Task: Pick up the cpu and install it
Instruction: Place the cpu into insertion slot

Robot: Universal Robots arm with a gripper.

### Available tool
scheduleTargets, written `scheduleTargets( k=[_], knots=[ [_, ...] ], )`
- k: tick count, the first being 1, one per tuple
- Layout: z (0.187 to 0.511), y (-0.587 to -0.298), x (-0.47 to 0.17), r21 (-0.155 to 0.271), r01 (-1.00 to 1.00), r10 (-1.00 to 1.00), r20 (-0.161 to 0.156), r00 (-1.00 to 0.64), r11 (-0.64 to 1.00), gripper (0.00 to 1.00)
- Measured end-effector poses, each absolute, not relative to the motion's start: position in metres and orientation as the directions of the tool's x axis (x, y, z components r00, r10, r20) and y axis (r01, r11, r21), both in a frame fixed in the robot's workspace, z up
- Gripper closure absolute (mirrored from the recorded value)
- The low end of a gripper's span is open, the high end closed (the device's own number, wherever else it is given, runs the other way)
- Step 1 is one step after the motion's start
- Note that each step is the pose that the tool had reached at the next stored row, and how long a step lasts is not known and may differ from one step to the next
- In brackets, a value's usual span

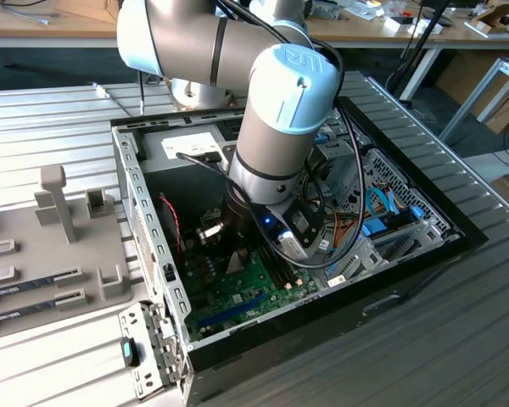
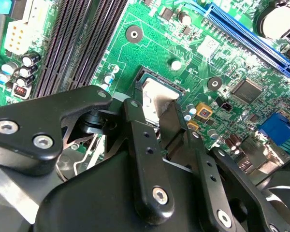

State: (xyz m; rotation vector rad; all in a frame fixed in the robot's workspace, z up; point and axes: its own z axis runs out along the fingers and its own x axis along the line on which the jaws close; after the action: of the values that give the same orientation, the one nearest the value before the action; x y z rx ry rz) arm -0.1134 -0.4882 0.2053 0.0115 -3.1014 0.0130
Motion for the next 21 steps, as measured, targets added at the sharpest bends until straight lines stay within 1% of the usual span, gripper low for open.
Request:
scheduleTargets(
  k=[1,3,4,21],
  knots=[
    [0.2053,-0.4882,-0.1134,-0.008,-0.008,-0.007,0.040,-0.999,1.000,0.60],
    [0.2053,-0.4882,-0.1134,-0.008,-0.008,-0.007,0.040,-0.999,1.000,0.60],
    [0.2053,-0.4882,-0.1134,-0.008,-0.008,-0.007,0.040,-0.999,1.000,0.53],
    [0.2008,-0.4865,-0.1134,-0.008,-0.008,-0.007,0.040,-0.999,1.000,0.53]
  ],
)
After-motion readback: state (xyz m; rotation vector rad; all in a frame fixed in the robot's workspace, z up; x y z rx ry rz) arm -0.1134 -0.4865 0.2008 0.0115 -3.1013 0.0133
